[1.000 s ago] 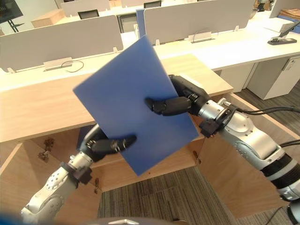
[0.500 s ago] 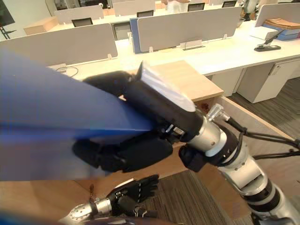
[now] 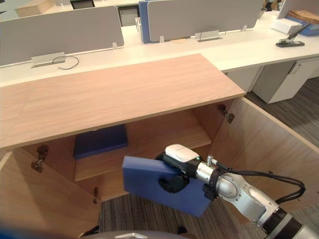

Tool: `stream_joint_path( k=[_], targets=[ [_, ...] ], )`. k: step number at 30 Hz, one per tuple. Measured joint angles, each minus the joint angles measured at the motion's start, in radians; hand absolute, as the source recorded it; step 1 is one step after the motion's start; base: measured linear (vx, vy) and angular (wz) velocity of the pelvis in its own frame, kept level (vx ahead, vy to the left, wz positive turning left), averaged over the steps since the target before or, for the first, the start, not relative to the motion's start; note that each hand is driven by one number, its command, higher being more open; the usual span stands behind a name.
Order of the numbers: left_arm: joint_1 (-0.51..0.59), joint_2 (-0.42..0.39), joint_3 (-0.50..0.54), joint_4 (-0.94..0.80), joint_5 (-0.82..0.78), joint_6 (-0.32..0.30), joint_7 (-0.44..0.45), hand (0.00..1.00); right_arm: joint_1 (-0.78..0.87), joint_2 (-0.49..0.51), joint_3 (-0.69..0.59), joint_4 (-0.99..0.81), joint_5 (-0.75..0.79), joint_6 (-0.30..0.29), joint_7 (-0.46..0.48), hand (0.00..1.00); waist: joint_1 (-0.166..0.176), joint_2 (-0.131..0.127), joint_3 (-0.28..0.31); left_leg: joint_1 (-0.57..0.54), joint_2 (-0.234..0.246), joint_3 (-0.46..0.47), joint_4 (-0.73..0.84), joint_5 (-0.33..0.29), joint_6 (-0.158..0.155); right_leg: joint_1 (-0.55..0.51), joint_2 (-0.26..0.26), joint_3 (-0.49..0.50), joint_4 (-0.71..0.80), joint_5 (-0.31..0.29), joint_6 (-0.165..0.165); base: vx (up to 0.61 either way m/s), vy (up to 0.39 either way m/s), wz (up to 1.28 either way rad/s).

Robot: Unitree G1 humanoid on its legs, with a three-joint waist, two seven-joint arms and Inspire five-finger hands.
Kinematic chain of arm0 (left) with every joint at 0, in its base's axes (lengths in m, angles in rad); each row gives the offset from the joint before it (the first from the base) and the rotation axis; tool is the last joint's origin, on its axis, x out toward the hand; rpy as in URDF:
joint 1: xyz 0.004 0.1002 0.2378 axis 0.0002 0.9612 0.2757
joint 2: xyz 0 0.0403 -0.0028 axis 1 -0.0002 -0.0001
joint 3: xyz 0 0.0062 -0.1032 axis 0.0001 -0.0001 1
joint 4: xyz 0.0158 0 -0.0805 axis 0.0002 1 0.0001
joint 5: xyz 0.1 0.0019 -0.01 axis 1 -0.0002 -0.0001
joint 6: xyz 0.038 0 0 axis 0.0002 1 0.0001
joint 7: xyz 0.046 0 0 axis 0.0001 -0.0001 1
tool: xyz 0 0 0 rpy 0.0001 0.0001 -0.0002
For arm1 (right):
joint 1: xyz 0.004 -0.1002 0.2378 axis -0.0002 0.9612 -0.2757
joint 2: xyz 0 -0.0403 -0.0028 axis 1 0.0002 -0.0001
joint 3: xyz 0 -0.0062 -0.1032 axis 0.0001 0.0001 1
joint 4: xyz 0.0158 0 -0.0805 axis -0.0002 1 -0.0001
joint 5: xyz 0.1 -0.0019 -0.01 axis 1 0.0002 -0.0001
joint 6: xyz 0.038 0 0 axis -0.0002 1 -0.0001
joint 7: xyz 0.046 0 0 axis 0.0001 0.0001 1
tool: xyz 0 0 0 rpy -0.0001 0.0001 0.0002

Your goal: Walk over to the cabinet, pick up the folder, carry it to the office cabinet, place the folder inside the office cabinet, then close the office cabinet door

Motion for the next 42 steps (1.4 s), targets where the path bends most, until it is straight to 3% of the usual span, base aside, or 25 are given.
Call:
stream_joint_path(
  k=[3,4,8,12,14,17,19,22,25,33,37,42],
  targets=[
    [-0.007,-0.01,-0.007,0.0,0.0,0.0,0.011,1.0,-0.003,0.078,-0.022,0.106,0.013,0.012,-0.003,0.0,-0.002,0.014,0.006,-0.015,0.002,-0.035,0.0,0.004,0.004,0.0,0.0,-0.031,-0.003,-0.002,-0.001,0.0,0.003,0.3],
    [-0.012,-0.02,-0.012,-0.004,0.0,0.0,0.016,1.0,-0.004,0.151,-0.052,0.182,0.036,0.048,-0.016,0.0,-0.003,0.023,0.013,-0.034,0.001,-0.071,-0.002,0.008,0.003,-0.002,-0.005,-0.064,-0.005,-0.009,-0.001,-0.03,-0.009,0.62],
    [-0.033,-0.054,-0.022,-0.019,0.011,0.003,0.049,1.0,-0.038,0.267,-0.119,0.308,0.043,0.112,-0.071,0.0,0.005,0.052,0.037,-0.09,-0.001,-0.15,-0.002,0.019,-0.001,-0.018,-0.015,-0.131,-0.009,-0.015,-0.009,-0.02,0.005,0.58],
    [-0.038,-0.063,-0.054,-0.079,0.085,0.007,0.089,1.0,-0.049,0.427,-0.279,0.411,0.147,0.14,-0.135,0.0,0.007,0.074,0.066,-0.118,0.001,-0.18,0.001,0.033,0.007,-0.027,-0.014,-0.158,-0.008,-0.013,-0.014,0.04,0.004,0.23],
    [-0.053,-0.066,-0.075,-0.12,0.115,0.008,0.105,1.0,-0.08,0.536,-0.417,0.471,0.319,0.158,-0.206,0.0,0.006,0.079,0.111,-0.153,0.001,-0.185,0.029,0.033,0.011,-0.055,-0.016,-0.159,0.008,-0.014,-0.014,0.02,0.004,0.06],
    [-0.12,-0.069,-0.073,-0.171,0.09,0.007,0.131,1.0,-0.189,0.633,-0.57,0.524,0.679,0.156,-0.326,0.0,0.007,0.081,0.23,-0.3,0.026,-0.217,0.248,-0.041,0.025,-0.142,-0.021,-0.156,0.103,-0.033,-0.018,-0.11,-0.019,0.07],
    [-0.152,-0.093,-0.047,-0.218,0.06,0.007,0.155,1.0,-0.224,0.68,-0.639,0.507,0.999,0.12,-0.402,0.0,0.026,0.093,0.304,-0.387,0.052,-0.219,0.42,-0.122,0.029,-0.234,-0.023,-0.142,0.275,-0.107,-0.02,-0.14,-0.004,-0.04],
    [-0.159,-0.121,0.003,-0.277,0.021,0.008,0.178,1.0,-0.218,0.739,-0.621,0.38,1.261,0.06,-0.431,0.0,0.029,0.095,0.336,-0.513,0.072,-0.205,0.609,-0.212,0.029,-0.395,-0.032,-0.106,0.498,-0.203,-0.018,-0.15,-0.031,-0.14],
    [-0.161,-0.141,0.036,-0.319,-0.003,0.008,0.196,1.0,-0.22,0.745,-0.574,0.274,1.33,0.036,-0.436,0.0,0.037,0.1,0.36,-0.586,0.093,-0.184,0.737,-0.281,0.027,-0.49,-0.033,-0.071,0.634,-0.254,-0.012,-0.15,-0.015,-0.21],
    [-0.165,-0.16,0.071,-0.393,-0.038,0.007,0.198,1.0,-0.362,0.665,-0.563,0.208,1.326,0.002,-0.465,0.0,0.059,0.09,0.385,-0.713,0.103,-0.162,0.893,-0.334,0.05,-0.638,-0.05,-0.027,0.794,-0.306,0.008,-0.05,0.053,-0.01],
    [-0.174,-0.16,0.068,-0.396,-0.075,0.008,0.198,1.0,-0.485,0.605,-0.561,0.302,1.325,0.01,-0.474,0.0,0.059,0.087,0.391,-0.74,0.087,-0.168,0.916,-0.34,0.057,-0.659,-0.071,-0.028,0.82,-0.316,0.02,-0.01,0.067,0.13],
    [-0.178,-0.168,0.065,-0.396,-0.134,0.012,0.216,1.0,-0.752,0.548,-0.565,0.539,1.357,0.062,-0.504,0.0,0.064,0.082,0.396,-0.745,0.061,-0.166,0.912,-0.338,0.073,-0.663,-0.104,-0.033,0.827,-0.321,0.023,-0.02,0.065,0.14]
  ],
)
